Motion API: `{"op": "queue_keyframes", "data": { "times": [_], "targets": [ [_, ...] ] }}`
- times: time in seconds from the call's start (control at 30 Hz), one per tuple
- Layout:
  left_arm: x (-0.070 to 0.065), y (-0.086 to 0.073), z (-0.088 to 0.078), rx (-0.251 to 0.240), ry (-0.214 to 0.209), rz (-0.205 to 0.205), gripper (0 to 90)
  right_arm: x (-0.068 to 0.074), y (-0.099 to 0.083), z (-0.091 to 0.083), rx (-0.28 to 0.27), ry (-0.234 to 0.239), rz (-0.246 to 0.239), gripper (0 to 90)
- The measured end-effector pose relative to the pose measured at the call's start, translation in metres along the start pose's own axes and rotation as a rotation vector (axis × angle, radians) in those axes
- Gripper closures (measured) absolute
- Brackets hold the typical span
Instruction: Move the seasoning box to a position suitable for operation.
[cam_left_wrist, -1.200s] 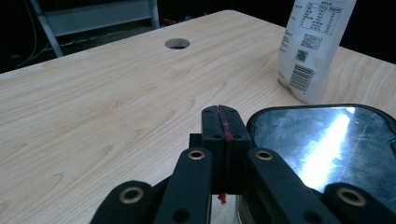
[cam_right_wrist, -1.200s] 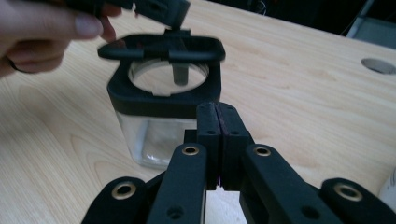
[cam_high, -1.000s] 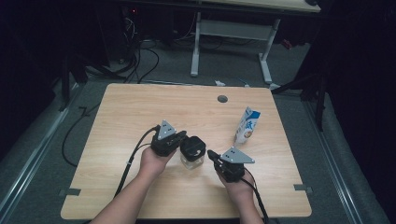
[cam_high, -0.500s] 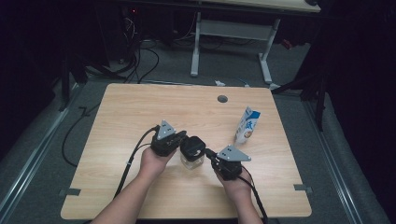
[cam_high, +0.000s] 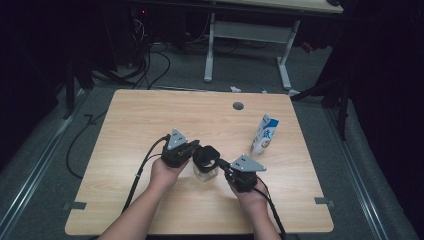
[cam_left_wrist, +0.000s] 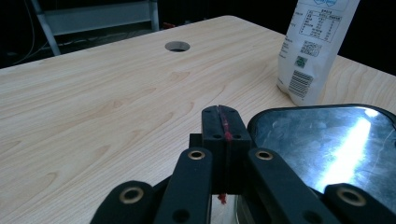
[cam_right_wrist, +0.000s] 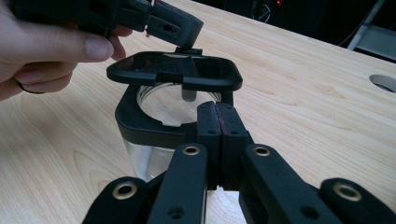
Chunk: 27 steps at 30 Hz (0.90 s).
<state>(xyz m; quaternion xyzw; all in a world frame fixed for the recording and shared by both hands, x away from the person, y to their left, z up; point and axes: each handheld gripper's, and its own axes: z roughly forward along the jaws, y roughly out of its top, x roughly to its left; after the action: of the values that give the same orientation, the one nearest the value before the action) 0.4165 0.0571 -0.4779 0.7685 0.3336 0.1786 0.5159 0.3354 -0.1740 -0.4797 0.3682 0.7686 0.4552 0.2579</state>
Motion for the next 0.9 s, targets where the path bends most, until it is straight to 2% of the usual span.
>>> {"op": "queue_keyframes", "data": {
  "times": [0.33,0.47,0.57,0.7,0.8,0.9],
  "targets": [
    [-0.002,0.000,-0.002,0.001,0.016,0.002,90.0,0.000,0.003,0.002,-0.015,0.001,-0.003,89.9],
    [0.001,0.000,-0.017,-0.041,0.017,-0.019,89.9,0.000,0.005,0.002,-0.025,0.009,0.000,89.9],
    [0.002,-0.010,-0.032,-0.040,0.016,-0.032,89.9,-0.001,0.004,0.001,-0.026,0.008,0.002,89.9],
    [-0.002,-0.029,-0.048,-0.032,0.014,-0.057,90.0,-0.002,0.004,0.000,-0.035,0.009,0.005,89.9],
    [-0.010,-0.041,-0.053,-0.020,-0.016,-0.071,90.0,-0.002,0.005,0.000,-0.038,0.012,0.009,89.9],
    [-0.021,-0.044,-0.053,-0.023,-0.040,-0.062,90.0,-0.001,0.006,0.000,-0.043,0.014,0.011,89.9]
  ]
}}
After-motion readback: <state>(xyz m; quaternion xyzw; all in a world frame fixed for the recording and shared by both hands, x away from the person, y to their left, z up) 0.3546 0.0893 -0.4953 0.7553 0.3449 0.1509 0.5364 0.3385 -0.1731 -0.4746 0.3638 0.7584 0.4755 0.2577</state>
